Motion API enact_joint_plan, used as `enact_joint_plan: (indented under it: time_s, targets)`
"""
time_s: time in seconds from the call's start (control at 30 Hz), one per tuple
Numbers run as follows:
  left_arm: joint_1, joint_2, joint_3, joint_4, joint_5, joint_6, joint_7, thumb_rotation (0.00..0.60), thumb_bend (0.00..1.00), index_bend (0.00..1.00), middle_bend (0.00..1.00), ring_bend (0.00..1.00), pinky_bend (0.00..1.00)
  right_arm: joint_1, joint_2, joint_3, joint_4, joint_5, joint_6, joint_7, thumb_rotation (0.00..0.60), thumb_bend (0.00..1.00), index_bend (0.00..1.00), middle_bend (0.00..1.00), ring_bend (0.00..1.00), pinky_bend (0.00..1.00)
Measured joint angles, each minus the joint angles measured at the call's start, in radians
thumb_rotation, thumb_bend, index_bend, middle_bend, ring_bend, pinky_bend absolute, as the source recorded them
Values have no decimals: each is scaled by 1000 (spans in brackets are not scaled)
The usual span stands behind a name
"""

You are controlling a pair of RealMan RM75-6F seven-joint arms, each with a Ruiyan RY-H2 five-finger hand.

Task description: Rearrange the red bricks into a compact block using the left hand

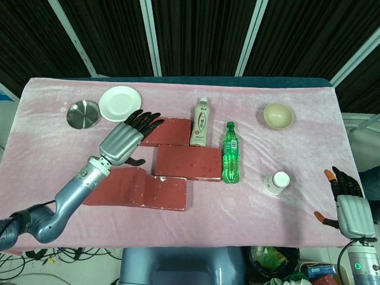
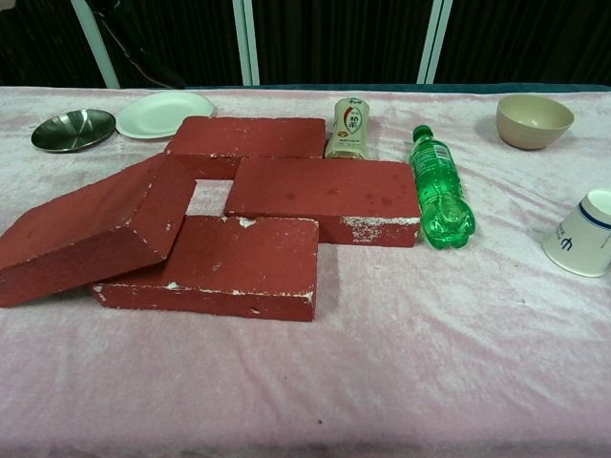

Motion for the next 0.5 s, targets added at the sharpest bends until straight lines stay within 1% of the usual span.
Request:
enact_joint_plan:
  time_s: [0.17,0.27,0.37,0.5]
  targets:
    - [30,69,1,-39,0,17,-15,600,62,0,0,0,0,3,-3,-1,0,1,-6,-7,600,42,0,0,0,78]
    - [57,125,10,-63,6,18,-47,600,40,0,0,0,0,1,-3,0,-1,3,-1,-8,600,42,0,0,0,78]
    - [94,188,30,-88,20,14,-106,600,36,0,0,0,0,0,-3,1,-1,5,0,-7,600,42,0,0,0,78]
    - [151,282,72,-116,62,-3,-223,600,36,0,0,0,0,2,-4,1,-1,3,-2,-9,600,42,0,0,0,78]
